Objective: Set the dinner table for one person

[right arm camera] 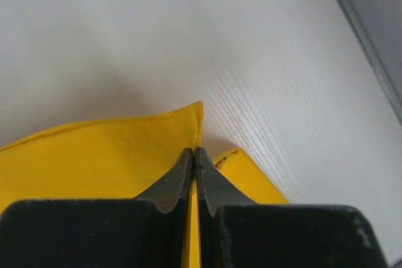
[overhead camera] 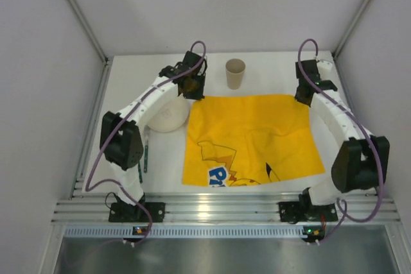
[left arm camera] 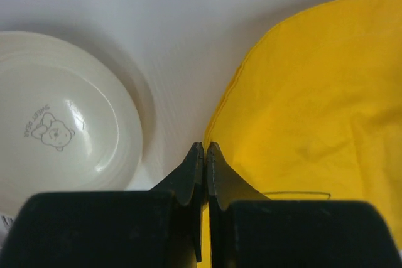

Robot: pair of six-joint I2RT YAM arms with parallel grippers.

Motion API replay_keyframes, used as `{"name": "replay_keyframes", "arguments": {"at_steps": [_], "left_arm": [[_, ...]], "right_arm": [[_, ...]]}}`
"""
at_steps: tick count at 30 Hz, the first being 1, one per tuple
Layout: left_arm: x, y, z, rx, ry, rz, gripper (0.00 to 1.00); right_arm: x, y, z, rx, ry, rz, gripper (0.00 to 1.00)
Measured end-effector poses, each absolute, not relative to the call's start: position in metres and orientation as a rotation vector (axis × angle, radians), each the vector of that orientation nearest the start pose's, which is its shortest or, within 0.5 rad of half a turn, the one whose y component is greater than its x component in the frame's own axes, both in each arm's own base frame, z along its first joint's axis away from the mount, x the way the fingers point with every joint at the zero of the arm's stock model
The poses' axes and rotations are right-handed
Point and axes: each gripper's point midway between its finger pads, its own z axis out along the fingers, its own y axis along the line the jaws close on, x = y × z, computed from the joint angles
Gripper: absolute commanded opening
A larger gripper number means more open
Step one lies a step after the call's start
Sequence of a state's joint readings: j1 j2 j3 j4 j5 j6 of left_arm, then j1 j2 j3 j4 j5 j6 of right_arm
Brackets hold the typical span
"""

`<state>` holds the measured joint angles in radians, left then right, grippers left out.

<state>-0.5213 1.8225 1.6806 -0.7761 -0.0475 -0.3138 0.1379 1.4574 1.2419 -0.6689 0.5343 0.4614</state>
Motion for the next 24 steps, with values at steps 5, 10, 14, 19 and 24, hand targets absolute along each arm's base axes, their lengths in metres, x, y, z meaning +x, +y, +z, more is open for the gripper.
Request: {"name": "replay_keyframes", "arguments": {"at_steps": [5,10,14,19,24], "left_arm": [[0.44,-0.227,0.106,0.205,2.589,-0.179,0.0],[0.474,-0.211,0.074,0.145,2.621,-0.111,0.0],[0.495,-0.189,0.071,0.074,2.61,-0.096,0.0],[0.519,-0.164,0.067,-0.002,2.595,-0.089,0.0],[0.532,-0.152,0.048,-0.032,2.616,-0.093,0.0]], "right_arm": [[0.417,-0.027,0.123,0.646,2.32,-0.387,0.0],[0.458,-0.021,0.096,0.656,2.342,-0.364,0.0],[0.482,-0.017,0.092,0.656,2.334,-0.334,0.0],[0.507,-0.014,0.092,0.663,2.323,-0.278,0.0],[0.526,-0.01,0.089,0.666,2.321,-0.232,0.0]]}}
